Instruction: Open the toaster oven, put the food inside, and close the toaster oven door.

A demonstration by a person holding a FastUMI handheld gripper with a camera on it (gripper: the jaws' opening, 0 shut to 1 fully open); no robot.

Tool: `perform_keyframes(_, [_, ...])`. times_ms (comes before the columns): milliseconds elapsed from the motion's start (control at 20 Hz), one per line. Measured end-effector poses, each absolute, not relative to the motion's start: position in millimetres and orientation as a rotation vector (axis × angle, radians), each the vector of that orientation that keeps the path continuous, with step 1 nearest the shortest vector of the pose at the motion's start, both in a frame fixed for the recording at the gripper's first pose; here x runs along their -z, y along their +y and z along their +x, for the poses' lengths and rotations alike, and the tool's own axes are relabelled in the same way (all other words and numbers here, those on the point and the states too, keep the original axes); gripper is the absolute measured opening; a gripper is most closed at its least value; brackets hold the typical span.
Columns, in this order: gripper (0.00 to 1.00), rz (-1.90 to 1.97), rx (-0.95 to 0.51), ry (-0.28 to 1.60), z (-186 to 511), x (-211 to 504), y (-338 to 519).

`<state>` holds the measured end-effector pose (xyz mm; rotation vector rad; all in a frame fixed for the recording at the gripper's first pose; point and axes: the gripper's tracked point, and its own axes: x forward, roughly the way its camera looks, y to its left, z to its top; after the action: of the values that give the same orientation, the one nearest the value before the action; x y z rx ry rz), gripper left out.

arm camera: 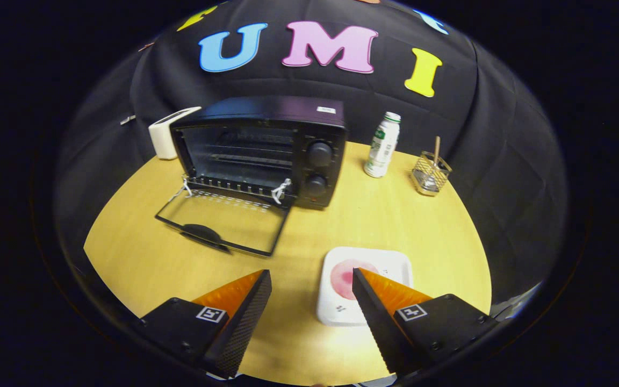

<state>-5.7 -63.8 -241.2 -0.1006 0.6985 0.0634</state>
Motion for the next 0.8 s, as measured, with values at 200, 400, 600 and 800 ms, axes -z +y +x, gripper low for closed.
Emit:
perform_keyframes(200, [0.99,-0.136,-0.028,0.756,-10,266,-125])
perform_keyframes(400, [0.99,-0.137,-0.013,0.829,-14,289,-171])
perform_keyframes(600, [0.99,-0.113,-0.008,0.905,-13,316,-204])
perform_keyframes(800, [0.99,-0.084,-0.048,0.946,-6,333,-210])
